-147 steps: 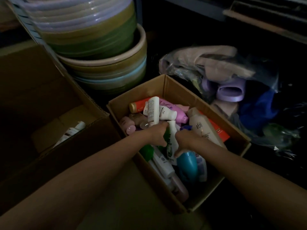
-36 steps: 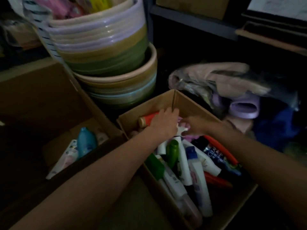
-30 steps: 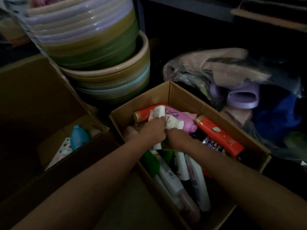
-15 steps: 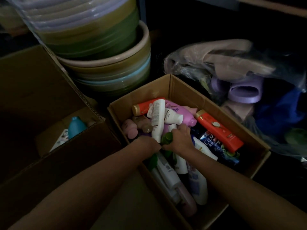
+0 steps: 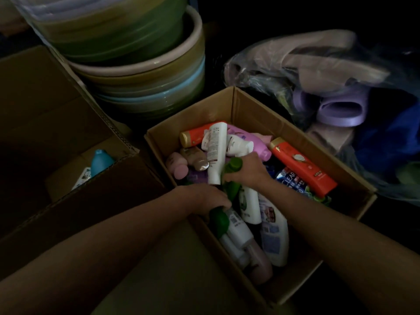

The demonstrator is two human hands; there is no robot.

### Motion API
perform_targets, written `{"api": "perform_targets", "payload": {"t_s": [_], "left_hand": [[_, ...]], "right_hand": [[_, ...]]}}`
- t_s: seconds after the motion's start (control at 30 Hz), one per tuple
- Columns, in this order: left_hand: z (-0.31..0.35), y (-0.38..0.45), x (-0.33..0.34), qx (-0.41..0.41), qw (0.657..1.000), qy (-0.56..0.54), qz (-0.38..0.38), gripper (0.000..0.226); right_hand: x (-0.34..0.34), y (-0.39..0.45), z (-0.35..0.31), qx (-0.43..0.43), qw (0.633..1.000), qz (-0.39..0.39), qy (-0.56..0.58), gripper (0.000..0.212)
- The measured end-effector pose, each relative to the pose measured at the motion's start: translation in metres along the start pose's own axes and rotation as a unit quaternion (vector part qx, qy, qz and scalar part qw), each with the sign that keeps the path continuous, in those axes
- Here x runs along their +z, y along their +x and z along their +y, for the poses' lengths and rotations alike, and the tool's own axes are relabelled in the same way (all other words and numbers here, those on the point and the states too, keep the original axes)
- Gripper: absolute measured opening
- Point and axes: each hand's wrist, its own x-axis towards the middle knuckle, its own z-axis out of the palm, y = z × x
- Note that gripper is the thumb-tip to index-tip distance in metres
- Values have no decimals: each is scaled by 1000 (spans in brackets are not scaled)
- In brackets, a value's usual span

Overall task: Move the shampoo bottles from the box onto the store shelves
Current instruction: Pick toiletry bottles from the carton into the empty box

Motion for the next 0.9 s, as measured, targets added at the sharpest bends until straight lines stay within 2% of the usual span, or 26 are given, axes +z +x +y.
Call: {"api": "perform_targets", "payload": {"t_s": [0.07, 0.13, 0.17, 0.27, 0.4, 0.5, 0.63, 0.77, 0.9], "left_hand": [[23, 9, 1, 42, 998, -43, 7, 48], [46, 24, 1, 82, 995, -57, -27, 49], [55, 31, 2, 98, 993, -48, -44, 47], [62, 43, 3, 115, 989, -5, -91, 43], [54, 45, 11, 51, 990, 75, -109, 65], [47, 44, 4, 26, 985, 95, -142, 70], [45, 46, -9, -35, 969, 156, -190, 77], [49, 44, -6, -29, 965, 218, -142, 71], [51, 36, -3, -50, 974, 166, -148, 58]], "right_hand": [[-26, -3, -12, -1, 999, 31, 9, 58], [-50, -3, -24, -4, 998, 61, 29, 37], [-60, -3, -28, -13, 997, 72, 35, 25], [-76, -6, -33, -25, 996, 79, 30, 20], [-69, -16, -22, -32, 998, 45, 24, 20], [-69, -22, -20, -40, 998, 24, 42, 25], [-87, -24, -26, -44, 995, 68, 52, 26], [-111, -24, -26, -48, 991, 108, 66, 12], [-109, -27, -18, -29, 989, 126, 68, 17]]}}
